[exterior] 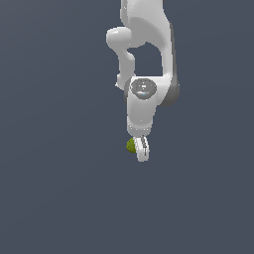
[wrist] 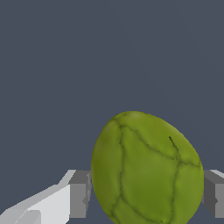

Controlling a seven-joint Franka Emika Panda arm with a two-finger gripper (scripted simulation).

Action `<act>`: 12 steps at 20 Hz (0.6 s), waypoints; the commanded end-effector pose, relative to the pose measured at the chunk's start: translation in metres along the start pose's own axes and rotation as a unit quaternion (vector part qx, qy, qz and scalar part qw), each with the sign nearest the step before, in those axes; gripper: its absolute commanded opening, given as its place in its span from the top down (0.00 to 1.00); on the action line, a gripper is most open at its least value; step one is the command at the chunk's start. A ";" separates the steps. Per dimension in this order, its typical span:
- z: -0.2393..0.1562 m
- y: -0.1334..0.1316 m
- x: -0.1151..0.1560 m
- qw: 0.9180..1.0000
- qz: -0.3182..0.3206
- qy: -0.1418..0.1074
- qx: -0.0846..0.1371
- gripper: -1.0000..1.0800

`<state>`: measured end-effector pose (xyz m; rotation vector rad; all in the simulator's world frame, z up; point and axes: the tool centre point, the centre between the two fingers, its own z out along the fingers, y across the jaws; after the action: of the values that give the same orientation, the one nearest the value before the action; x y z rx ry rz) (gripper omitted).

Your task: Pick up the object and move it to a goal position.

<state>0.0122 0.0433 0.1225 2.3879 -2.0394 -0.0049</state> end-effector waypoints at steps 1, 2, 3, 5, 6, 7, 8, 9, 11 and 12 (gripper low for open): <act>-0.027 0.004 0.000 1.000 0.000 0.000 0.002 1.00; -0.039 0.006 0.000 1.000 0.000 0.000 0.002 1.00; -0.050 0.009 0.000 1.000 0.000 0.000 0.002 1.00; -0.075 0.013 0.000 1.000 0.001 0.000 0.001 1.00; -0.087 0.015 0.000 1.000 0.001 0.000 0.001 1.00; -0.099 0.017 0.000 1.000 0.001 0.000 0.001 1.00; -0.111 0.020 0.000 1.000 0.001 0.000 0.001 1.00; -0.123 0.022 0.000 1.000 0.001 0.000 0.001 1.00; -0.148 0.026 0.000 1.000 0.001 0.001 0.001 1.00; -0.159 0.028 0.000 1.000 0.001 0.001 0.001 1.00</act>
<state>-0.0115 0.0396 0.2627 2.3867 -2.0418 -0.0026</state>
